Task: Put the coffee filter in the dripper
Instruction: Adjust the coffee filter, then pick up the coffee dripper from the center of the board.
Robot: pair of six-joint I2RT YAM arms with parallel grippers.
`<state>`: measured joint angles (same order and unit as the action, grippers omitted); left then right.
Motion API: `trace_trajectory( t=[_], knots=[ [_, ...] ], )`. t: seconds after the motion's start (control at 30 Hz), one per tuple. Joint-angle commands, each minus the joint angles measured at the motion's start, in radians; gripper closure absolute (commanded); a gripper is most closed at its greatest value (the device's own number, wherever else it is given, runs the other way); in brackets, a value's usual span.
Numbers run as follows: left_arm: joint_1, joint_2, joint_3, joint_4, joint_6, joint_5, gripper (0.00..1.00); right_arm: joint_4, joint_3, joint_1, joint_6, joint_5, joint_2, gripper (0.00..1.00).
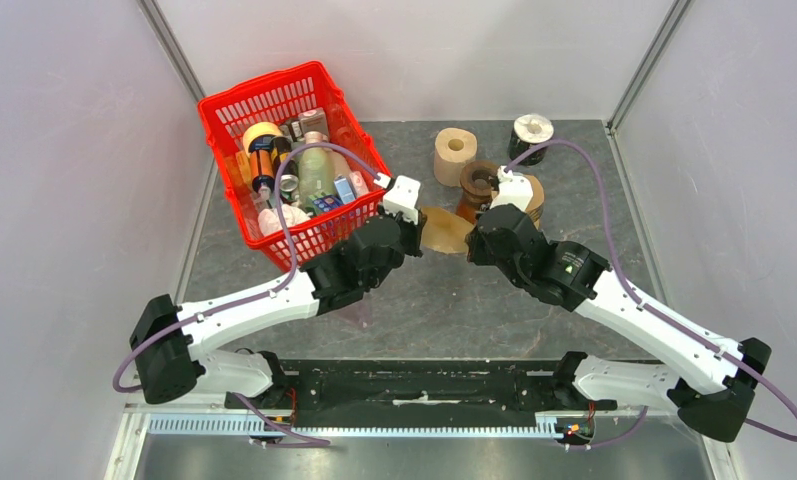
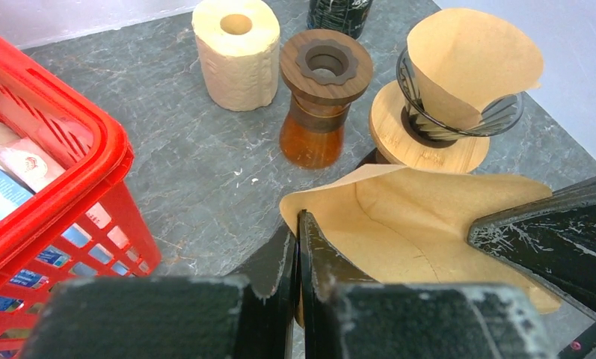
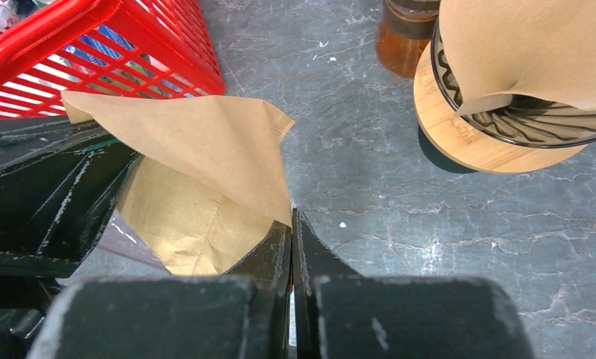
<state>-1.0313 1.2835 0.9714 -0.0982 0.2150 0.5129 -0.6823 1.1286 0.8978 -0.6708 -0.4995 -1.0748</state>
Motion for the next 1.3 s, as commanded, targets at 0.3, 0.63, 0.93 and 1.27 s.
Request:
trace_trajectory(
  t=[0.3,0.63,0.93,1.27],
  knots=[
    [0.007,-0.090,0.036,-0.015,-0.082,-0.132,0.32,-0.018,0.160,-0.003,0.062,-0.082,-0.062,1.00],
    [0.011,-0.242,-0.056,-0.044,-0.074,-0.118,0.13,-0.019,0.185,-0.010,0.059,-0.009,-0.088,1.00],
    [0.014,-0.269,-0.083,-0.019,-0.051,-0.088,0.12,0.002,0.126,-0.010,0.104,0.017,-0.082,1.00],
    [0.020,-0.352,-0.132,0.238,0.125,0.004,0.11,-0.035,0.000,-0.010,0.202,0.165,-0.012,1.00]
  ],
)
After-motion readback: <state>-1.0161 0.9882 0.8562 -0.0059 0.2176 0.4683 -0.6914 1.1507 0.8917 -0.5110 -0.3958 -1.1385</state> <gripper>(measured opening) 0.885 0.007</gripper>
